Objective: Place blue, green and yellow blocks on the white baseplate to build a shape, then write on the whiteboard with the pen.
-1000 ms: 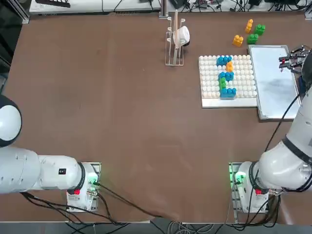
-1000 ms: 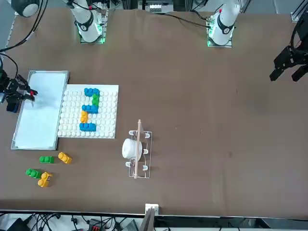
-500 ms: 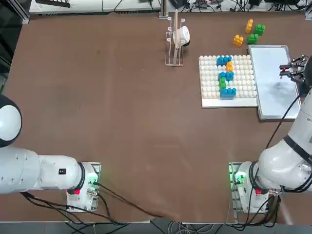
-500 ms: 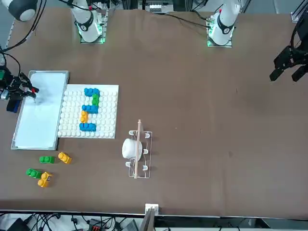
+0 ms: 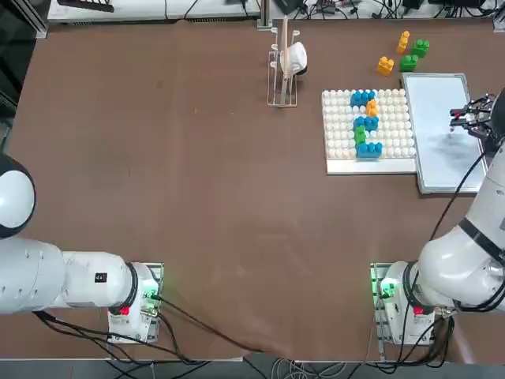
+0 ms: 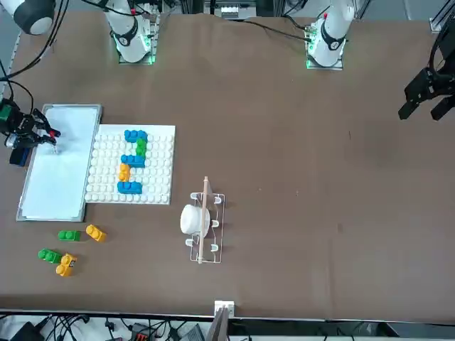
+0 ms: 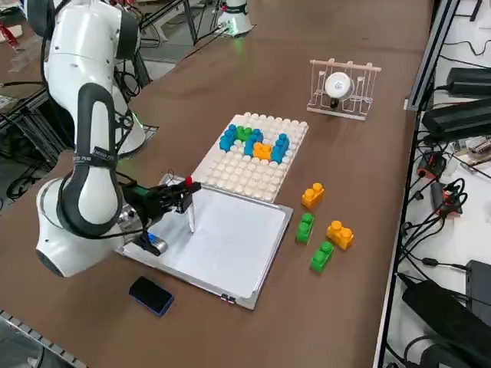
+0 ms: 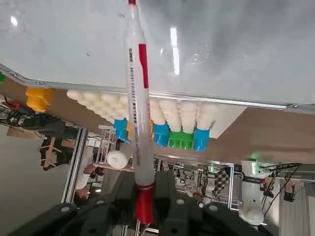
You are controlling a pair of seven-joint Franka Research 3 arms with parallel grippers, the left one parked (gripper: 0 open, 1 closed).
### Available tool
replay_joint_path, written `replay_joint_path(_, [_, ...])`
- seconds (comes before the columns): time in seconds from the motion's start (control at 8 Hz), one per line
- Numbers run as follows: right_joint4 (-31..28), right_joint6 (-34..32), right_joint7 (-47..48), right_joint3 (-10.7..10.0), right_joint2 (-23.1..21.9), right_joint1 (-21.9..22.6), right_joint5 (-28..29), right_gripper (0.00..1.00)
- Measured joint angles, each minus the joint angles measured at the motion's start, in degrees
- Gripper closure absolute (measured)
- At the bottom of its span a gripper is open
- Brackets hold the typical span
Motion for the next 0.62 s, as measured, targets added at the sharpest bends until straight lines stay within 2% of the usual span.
replay_joint_path(0.62, [-1.82,-0.10,-1.01,0.86,0.37,0.02,1.81,0.81])
